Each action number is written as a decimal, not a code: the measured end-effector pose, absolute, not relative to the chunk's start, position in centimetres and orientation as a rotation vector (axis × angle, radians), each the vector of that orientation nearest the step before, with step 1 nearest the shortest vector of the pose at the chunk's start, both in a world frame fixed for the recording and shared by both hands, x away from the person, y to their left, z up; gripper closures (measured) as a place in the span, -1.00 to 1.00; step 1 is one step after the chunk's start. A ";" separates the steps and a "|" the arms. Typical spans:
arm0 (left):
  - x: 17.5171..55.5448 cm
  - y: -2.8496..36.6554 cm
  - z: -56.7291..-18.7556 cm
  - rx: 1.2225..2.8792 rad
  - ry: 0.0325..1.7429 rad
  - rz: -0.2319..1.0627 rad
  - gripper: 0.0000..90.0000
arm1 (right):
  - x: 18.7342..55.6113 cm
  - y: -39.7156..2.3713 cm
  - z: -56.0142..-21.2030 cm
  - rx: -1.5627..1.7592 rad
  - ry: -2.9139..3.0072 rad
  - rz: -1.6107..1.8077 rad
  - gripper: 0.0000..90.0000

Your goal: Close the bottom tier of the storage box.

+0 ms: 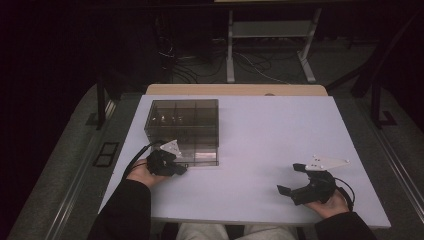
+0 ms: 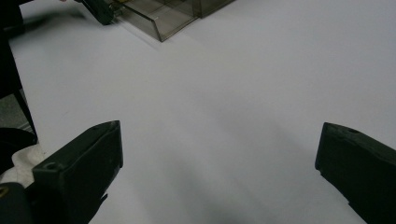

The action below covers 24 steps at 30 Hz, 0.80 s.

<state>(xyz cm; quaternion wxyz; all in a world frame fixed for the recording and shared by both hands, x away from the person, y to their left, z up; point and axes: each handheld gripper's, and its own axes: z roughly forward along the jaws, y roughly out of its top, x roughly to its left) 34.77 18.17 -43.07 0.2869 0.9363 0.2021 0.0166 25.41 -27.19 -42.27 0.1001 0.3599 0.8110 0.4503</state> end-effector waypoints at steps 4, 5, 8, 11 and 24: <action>34.8 18.1 -43.1 2.491 0.549 0.049 0.99 | 25.4 -27.2 -42.3 1.065 2.397 1.331 -0.99; 34.9 18.1 -43.1 2.492 0.548 0.051 0.99 | 25.4 -27.2 -42.3 1.064 2.397 1.331 -0.99; 35.0 18.1 -43.1 2.487 0.558 0.065 0.99 | 25.4 -27.2 -42.2 1.067 2.395 1.334 -0.99; 35.2 18.2 -43.2 2.484 0.565 0.065 0.99 | 25.4 -27.3 -42.2 1.069 2.388 1.338 -0.99; 35.7 18.2 -43.0 2.474 0.586 0.076 0.99 | 25.4 -27.5 -42.1 1.078 2.377 1.356 -0.99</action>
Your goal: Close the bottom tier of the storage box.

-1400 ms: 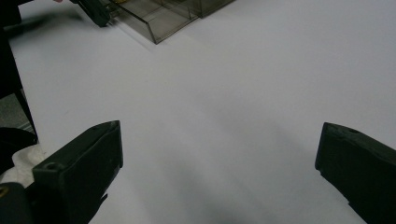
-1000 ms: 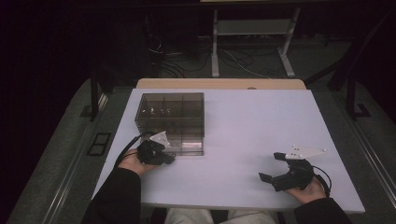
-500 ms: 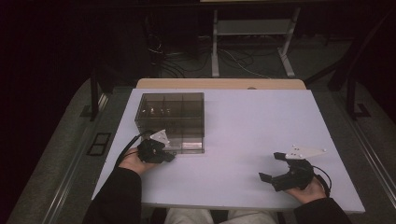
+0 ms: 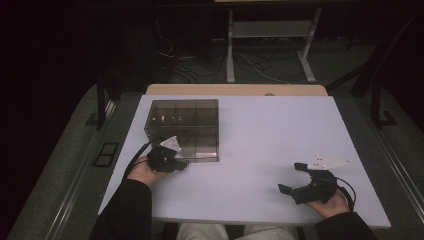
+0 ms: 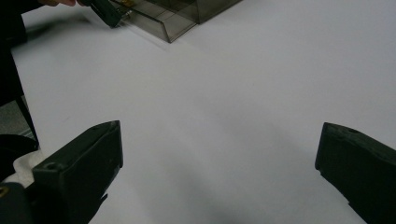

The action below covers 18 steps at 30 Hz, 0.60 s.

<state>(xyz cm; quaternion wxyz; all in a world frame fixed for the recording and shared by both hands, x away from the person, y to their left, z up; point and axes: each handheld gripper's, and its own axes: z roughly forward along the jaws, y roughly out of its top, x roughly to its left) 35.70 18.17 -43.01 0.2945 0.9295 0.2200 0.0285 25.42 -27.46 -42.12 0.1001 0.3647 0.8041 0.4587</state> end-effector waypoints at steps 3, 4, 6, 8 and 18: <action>35.8 18.2 -43.0 2.479 0.582 0.080 0.99 | 25.4 -27.4 -42.1 1.072 2.378 1.353 -0.99; 35.8 18.1 -43.0 2.472 0.592 0.080 0.99 | 25.4 -27.4 -42.1 1.072 2.377 1.354 -0.99; 35.8 18.1 -43.0 2.477 0.592 0.081 0.99 | 25.5 -27.4 -42.2 1.072 2.378 1.353 -0.99; 35.9 18.2 -43.0 2.477 0.594 0.080 0.99 | 25.4 -27.4 -42.1 1.072 2.378 1.353 -0.99; 36.4 18.2 -43.0 2.469 0.611 0.093 0.99 | 25.4 -27.4 -42.2 1.074 2.381 1.351 -0.99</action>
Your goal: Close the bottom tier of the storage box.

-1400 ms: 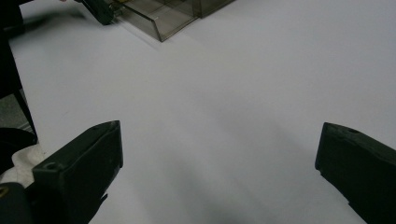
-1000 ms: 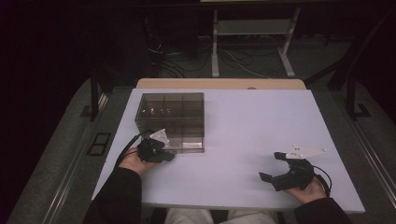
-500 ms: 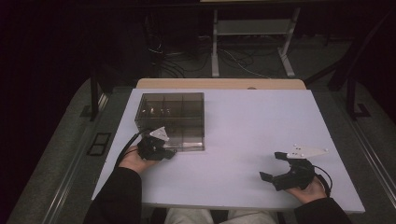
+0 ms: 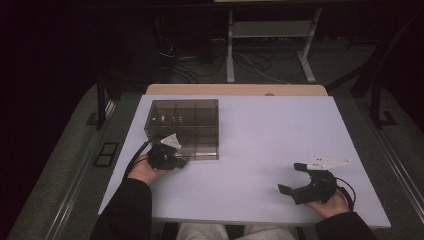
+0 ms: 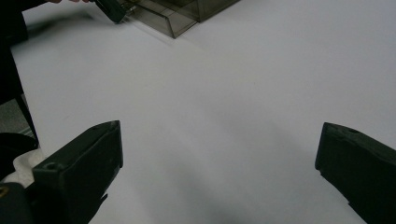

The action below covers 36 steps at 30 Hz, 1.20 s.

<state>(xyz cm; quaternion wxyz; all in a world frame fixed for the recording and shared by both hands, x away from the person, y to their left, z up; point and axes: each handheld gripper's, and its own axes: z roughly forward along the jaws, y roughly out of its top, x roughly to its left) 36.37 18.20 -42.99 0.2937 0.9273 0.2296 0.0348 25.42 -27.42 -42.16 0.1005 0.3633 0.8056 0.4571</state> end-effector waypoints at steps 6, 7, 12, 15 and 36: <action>36.5 18.3 -43.0 2.460 0.634 0.095 0.99 | 25.4 -27.4 -42.2 1.076 2.384 1.349 -0.99; 36.5 18.4 -43.0 2.460 0.636 0.096 0.99 | 25.4 -27.4 -42.2 1.076 2.384 1.349 -0.99; 36.6 18.4 -43.2 2.465 0.649 0.098 0.99 | 25.4 -27.4 -42.2 1.077 2.384 1.349 -0.99; 36.7 18.4 -43.2 2.460 0.647 0.103 0.99 | 25.4 -27.4 -42.2 1.076 2.387 1.347 -0.99; 37.7 18.6 -43.2 2.445 0.672 0.103 0.99 | 25.4 -27.3 -42.2 1.075 2.388 1.344 -0.99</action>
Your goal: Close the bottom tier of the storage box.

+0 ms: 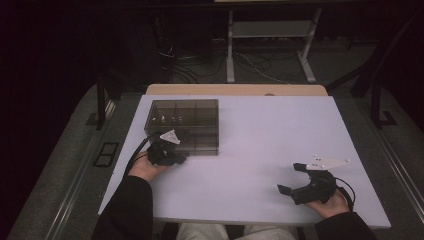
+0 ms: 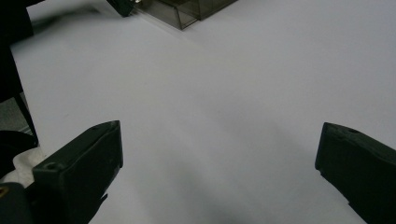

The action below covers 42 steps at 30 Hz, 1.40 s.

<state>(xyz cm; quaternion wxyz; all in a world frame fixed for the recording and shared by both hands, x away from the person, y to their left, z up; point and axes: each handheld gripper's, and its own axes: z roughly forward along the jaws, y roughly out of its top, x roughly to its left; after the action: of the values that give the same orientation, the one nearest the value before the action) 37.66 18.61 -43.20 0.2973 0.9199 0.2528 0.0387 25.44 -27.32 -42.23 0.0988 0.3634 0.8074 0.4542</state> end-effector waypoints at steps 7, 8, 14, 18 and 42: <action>37.9 18.9 -43.1 2.421 0.693 0.120 0.99 | 25.4 -27.3 -42.2 1.076 2.389 1.344 -0.99; 37.9 18.9 -43.1 2.417 0.696 0.122 0.99 | 25.5 -27.3 -42.2 1.073 2.389 1.344 -0.99; 38.2 19.1 -43.2 2.404 0.710 0.127 0.99 | 25.5 -27.3 -42.2 1.073 2.390 1.344 -0.99; 38.4 19.2 -43.2 2.391 0.728 0.134 0.99 | 25.5 -27.3 -42.3 1.072 2.391 1.343 -0.99; 38.9 19.3 -43.4 2.351 0.785 0.232 0.99 | 25.5 -27.2 -42.3 1.069 2.399 1.336 -0.99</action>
<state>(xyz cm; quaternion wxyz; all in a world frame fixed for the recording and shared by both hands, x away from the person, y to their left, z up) 38.94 19.29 -43.37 0.3202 0.8947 0.2988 0.0882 25.46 -27.21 -42.31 0.0972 0.3612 0.8103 0.4511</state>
